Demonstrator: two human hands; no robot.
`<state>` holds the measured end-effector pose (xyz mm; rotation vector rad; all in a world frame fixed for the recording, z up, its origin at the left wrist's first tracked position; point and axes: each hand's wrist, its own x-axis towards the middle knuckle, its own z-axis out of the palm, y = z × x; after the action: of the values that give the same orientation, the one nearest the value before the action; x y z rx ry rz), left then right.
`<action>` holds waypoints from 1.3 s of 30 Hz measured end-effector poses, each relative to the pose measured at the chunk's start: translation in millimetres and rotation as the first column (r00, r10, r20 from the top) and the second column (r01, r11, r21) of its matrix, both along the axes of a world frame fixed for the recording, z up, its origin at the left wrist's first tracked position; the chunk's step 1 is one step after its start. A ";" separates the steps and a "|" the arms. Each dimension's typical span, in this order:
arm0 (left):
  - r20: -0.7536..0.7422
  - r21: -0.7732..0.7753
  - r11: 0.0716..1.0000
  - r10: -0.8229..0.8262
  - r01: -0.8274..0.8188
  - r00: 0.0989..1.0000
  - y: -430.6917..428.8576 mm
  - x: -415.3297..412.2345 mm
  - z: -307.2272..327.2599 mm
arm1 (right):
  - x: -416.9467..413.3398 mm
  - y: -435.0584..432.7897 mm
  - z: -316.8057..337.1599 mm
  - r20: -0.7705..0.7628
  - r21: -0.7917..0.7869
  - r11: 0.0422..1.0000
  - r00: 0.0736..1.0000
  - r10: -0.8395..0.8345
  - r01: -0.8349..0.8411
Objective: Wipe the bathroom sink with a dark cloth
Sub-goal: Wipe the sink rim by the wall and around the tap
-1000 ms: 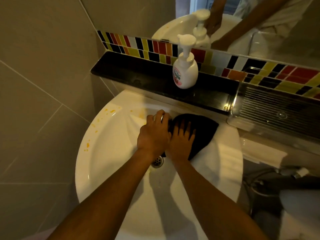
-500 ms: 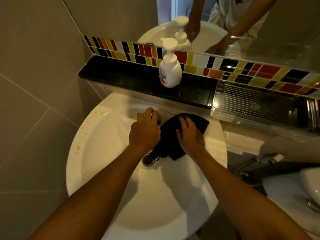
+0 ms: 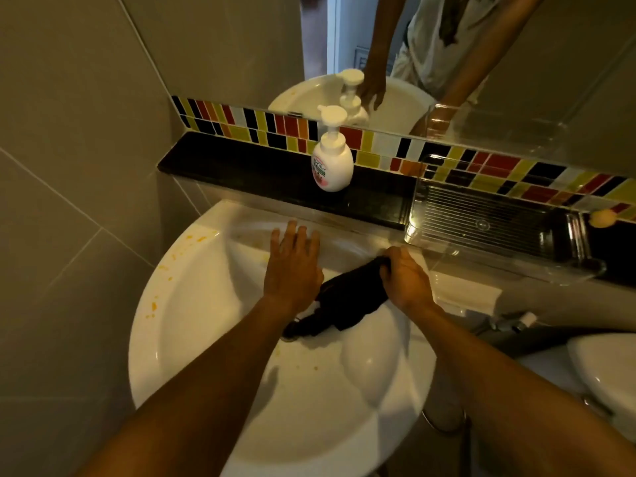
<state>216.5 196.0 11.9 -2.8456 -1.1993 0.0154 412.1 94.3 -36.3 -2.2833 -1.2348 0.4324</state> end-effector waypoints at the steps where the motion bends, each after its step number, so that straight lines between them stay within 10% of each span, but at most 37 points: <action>1: 0.022 0.007 0.999 -0.054 0.054 0.998 -6.6 1.8 -0.8 | -1.1 -7.2 7.3 -0.021 0.031 0.998 0.999 0.049 -0.048; 15: 0.344 -0.621 0.752 0.009 0.220 0.939 -60.1 -47.0 13.3 | -71.7 -53.0 90.0 0.183 -0.167 0.898 0.882 0.435 -0.408; 23: 0.375 -0.569 0.766 -0.084 0.300 0.923 -46.7 -109.1 46.2 | -104.9 -62.8 112.3 0.221 -0.364 0.845 0.845 0.488 -0.392; 31: 0.206 -0.566 0.815 -0.008 0.126 0.979 -26.7 -186.8 76.3 | -128.0 -50.5 139.9 0.338 -0.294 0.888 0.831 0.442 -0.352; 39: 0.147 -0.470 0.880 0.150 -0.065 0.978 -31.6 -247.8 106.5 | -205.9 -58.5 119.6 0.142 -0.088 0.969 0.959 0.244 -0.233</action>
<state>-31.3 164.4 118.4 -3.2371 -1.5818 0.0586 206.2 35.8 83.3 -2.2685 -1.6050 0.3983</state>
